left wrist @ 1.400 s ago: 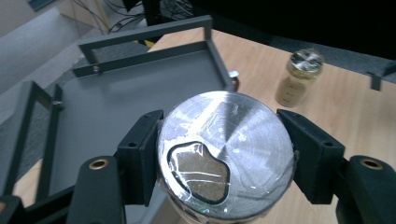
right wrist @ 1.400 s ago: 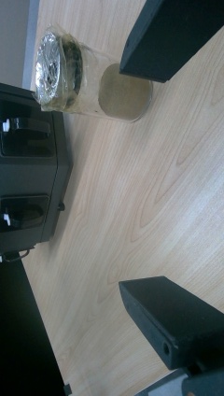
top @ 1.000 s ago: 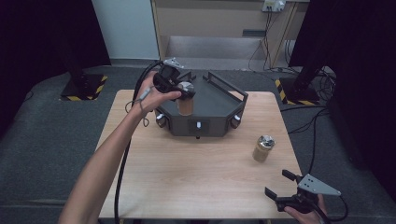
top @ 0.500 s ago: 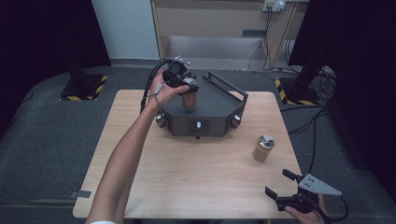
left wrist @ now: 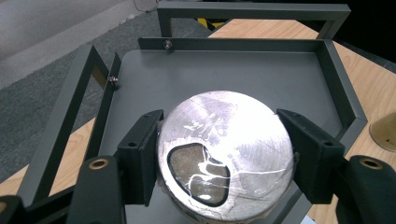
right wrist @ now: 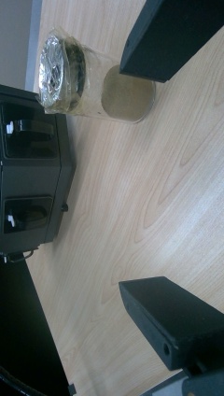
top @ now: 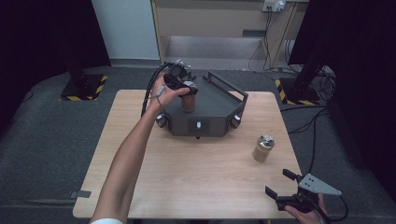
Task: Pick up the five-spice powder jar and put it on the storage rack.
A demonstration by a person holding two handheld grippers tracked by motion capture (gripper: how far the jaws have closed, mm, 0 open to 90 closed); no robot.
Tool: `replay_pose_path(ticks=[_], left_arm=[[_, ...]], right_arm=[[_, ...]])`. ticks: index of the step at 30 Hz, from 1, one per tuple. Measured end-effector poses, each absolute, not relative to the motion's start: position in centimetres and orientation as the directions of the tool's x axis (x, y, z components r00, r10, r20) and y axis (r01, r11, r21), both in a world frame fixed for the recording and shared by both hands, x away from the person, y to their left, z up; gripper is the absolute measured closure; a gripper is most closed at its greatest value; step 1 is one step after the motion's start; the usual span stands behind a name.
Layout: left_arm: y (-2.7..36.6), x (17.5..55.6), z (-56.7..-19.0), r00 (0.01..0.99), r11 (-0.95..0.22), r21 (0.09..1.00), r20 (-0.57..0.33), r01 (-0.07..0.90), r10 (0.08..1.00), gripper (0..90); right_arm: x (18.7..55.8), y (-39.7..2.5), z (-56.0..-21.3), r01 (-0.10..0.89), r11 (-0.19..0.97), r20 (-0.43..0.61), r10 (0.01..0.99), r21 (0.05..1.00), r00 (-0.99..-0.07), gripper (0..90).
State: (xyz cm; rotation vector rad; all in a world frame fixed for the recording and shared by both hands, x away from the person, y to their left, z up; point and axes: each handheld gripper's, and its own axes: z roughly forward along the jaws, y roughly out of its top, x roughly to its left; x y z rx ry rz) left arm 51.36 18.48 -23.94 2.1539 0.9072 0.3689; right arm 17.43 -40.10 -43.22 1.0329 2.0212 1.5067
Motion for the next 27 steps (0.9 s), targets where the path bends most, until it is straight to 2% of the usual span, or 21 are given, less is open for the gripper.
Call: replay_pose_path(ticks=[10,11,12,15,17,27], left_arm=[[19.1,51.0,-25.0,0.696,-0.422,0.765,-0.047,0.486,0.716,33.3],[19.2,51.0,-25.0,0.693,-0.414,0.769,-0.051,0.487,0.719,31.5],[19.2,50.8,-25.1,0.686,-0.402,0.776,-0.055,0.487,0.725,20.9],[19.2,51.0,-24.8,0.682,-0.397,0.766,-0.072,0.505,0.728,8.6],[19.1,50.5,-24.6,0.681,-0.404,0.773,-0.05,0.489,0.73,7.5],[20.5,48.8,-23.8,0.675,-0.342,0.82,-0.072,0.459,0.734,4.8]], right_arm=[[17.5,-40.1,-43.2,0.315,0.139,0.102,0.762,0.939,-0.64,0.9],[17.5,-40.1,-43.3,0.315,0.138,0.102,0.762,0.939,-0.639,0.9],[17.5,-40.1,-43.2,0.315,0.138,0.102,0.762,0.939,-0.639,0.9],[17.4,-40.1,-43.2,0.314,0.139,0.102,0.761,0.939,-0.641,0.9],[17.4,-40.1,-43.2,0.315,0.137,0.103,0.762,0.939,-0.64,0.8],[17.4,-40.1,-43.2,0.318,0.138,0.103,0.765,0.938,-0.635,0.9]])
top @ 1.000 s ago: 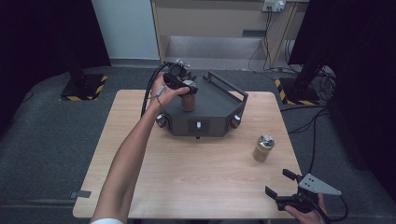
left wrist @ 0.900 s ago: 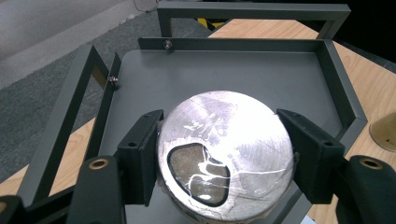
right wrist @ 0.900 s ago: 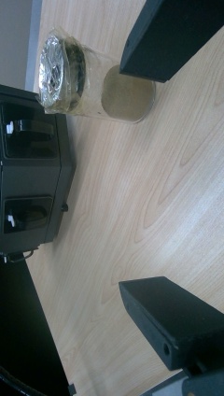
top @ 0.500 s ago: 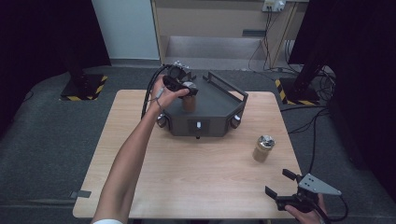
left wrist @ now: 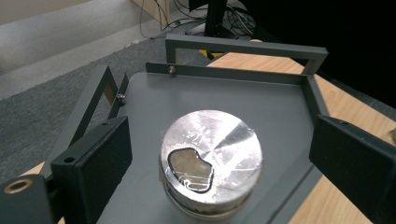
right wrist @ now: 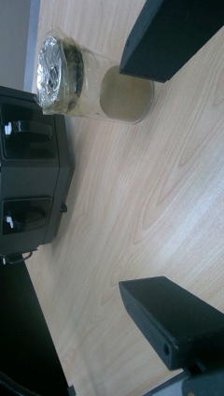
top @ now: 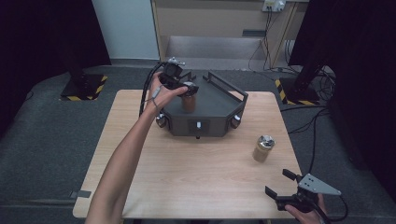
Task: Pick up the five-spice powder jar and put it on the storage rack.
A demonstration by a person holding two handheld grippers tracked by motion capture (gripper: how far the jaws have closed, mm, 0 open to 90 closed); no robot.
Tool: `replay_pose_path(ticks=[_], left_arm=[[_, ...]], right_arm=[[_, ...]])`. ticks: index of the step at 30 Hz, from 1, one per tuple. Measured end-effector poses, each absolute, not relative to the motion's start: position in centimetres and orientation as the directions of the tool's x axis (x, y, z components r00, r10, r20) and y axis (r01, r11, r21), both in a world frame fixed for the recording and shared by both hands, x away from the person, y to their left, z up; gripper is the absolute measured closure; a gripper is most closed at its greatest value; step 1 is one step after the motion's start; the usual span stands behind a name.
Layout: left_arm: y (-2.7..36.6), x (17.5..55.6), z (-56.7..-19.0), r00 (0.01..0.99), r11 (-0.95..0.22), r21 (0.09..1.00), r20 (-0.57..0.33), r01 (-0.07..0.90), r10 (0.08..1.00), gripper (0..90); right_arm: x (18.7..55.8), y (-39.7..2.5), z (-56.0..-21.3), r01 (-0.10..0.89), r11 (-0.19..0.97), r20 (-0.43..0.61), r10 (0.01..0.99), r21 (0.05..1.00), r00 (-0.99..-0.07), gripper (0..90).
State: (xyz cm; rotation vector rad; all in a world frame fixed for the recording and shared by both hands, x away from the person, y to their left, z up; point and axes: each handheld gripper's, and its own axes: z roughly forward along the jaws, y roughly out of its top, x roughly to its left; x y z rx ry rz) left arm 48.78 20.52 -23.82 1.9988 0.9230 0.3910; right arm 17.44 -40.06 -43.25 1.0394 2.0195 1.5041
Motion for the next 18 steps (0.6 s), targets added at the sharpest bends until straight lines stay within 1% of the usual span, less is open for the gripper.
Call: replay_pose_path(ticks=[6,8,10,16,18], left_arm=[[21.5,47.6,-23.0,0.677,-0.313,0.844,-0.078,0.435,0.732,4.1],[22.0,47.2,-22.8,0.682,-0.288,0.857,-0.098,0.428,0.725,4.5],[22.1,46.7,-22.5,0.686,-0.29,0.864,-0.086,0.413,0.722,4.9],[23.0,45.7,-21.6,0.705,-0.266,0.88,-0.103,0.393,0.701,4.2],[23.1,45.2,-21.1,0.71,-0.281,0.882,-0.081,0.378,0.7,4.0]], right_arm=[[17.5,-40.0,-43.2,0.32,0.139,0.103,0.767,0.937,-0.634,0.9],[17.5,-40.0,-43.2,0.321,0.141,0.103,0.765,0.936,-0.636,0.9],[17.5,-40.0,-43.2,0.321,0.142,0.102,0.766,0.936,-0.635,0.9],[17.5,-40.0,-43.2,0.325,0.141,0.105,0.766,0.935,-0.634,0.9],[17.5,-39.9,-43.2,0.325,0.144,0.103,0.766,0.935,-0.635,0.9]])
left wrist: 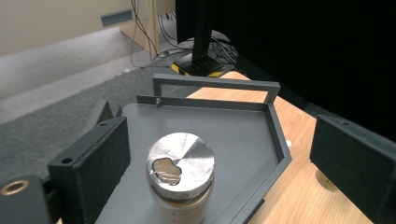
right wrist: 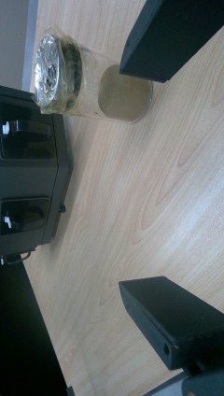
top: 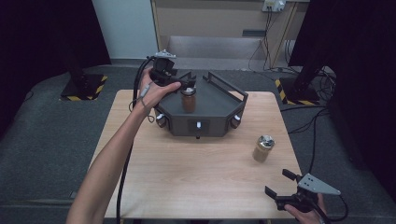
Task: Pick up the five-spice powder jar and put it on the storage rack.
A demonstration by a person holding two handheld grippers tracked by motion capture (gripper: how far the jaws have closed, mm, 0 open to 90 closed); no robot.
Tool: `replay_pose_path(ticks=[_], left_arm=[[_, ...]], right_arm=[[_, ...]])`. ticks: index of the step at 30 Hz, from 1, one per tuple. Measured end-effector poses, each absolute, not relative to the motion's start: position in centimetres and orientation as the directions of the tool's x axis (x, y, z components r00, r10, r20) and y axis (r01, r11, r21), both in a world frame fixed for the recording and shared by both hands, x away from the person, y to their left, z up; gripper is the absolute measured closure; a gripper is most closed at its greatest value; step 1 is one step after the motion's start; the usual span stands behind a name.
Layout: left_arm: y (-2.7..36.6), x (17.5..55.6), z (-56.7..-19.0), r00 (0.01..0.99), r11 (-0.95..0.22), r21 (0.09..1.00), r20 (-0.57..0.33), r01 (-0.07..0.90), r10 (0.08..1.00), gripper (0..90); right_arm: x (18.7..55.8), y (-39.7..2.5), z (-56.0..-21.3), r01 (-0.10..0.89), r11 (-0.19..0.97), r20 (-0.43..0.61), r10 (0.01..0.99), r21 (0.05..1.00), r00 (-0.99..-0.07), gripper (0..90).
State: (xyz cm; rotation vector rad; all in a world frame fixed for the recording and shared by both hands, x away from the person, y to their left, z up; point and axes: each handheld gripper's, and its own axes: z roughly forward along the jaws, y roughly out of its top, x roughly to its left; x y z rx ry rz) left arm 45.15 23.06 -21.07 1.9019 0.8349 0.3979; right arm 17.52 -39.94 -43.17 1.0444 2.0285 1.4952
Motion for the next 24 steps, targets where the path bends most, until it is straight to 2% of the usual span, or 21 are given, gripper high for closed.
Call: replay_pose_path(ticks=[14,24], left_arm=[[25.7,41.3,-19.5,0.769,-0.278,0.909,-0.069,0.311,0.635,3.1],[28.8,36.6,-20.6,0.807,-0.245,0.938,-0.058,0.245,0.587,3.1]], right_arm=[[17.5,-40.0,-43.2,0.326,0.141,0.107,0.764,0.935,-0.637,0.9],[17.5,-39.9,-43.1,0.324,0.145,0.104,0.761,0.935,-0.641,0.9]])
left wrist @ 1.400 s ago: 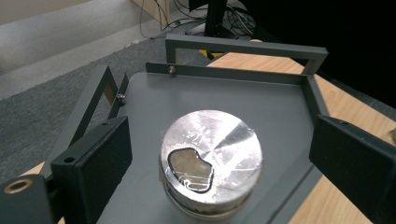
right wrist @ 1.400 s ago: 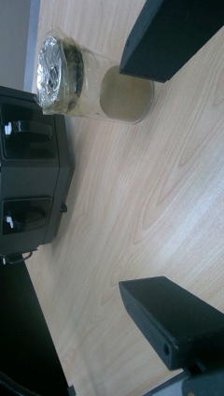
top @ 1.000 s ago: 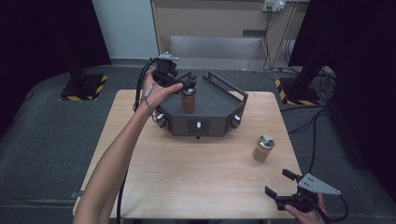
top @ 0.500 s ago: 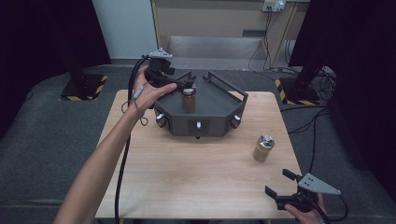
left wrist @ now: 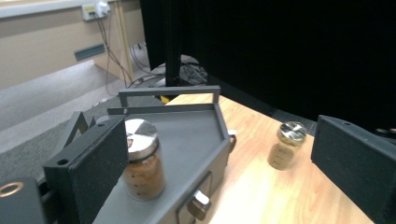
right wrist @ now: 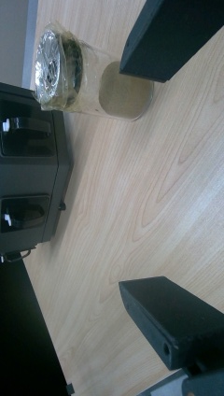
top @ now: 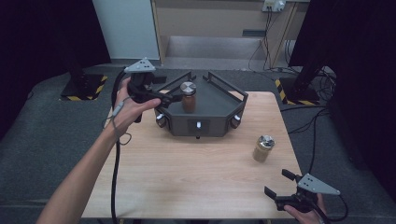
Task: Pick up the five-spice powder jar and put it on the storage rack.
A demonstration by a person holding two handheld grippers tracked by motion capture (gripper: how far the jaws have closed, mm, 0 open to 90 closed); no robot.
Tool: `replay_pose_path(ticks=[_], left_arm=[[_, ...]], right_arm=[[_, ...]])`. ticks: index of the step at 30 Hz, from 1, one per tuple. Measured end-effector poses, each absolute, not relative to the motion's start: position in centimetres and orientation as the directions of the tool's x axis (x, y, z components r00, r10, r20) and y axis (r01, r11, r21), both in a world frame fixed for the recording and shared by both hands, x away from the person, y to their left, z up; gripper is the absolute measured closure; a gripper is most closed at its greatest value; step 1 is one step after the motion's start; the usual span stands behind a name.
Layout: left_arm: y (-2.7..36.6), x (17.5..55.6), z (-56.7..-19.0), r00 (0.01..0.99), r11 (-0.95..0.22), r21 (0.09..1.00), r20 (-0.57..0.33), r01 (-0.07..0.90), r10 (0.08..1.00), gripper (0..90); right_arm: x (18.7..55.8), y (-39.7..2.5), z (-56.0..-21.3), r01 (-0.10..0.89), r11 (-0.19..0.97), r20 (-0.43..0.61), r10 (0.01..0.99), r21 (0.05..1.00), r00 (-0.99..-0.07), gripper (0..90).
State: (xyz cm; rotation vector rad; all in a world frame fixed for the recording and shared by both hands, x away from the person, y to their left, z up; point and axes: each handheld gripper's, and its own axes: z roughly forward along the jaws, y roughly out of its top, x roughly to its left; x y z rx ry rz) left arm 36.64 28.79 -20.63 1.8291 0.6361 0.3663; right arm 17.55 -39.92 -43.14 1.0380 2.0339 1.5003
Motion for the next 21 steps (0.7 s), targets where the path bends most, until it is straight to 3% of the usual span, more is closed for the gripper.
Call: replay_pose_path(ticks=[8,21], left_arm=[[31.0,33.4,-21.4,0.818,-0.233,0.949,-0.044,0.214,0.573,2.9],[34.1,28.5,-26.6,0.81,-0.185,0.965,-0.042,0.183,0.584,2.8]], right_arm=[[17.4,-39.8,-43.1,0.322,0.148,0.098,0.764,0.935,-0.638,0.9],[17.5,-39.7,-43.0,0.323,0.155,0.094,0.764,0.934,-0.638,0.9]])
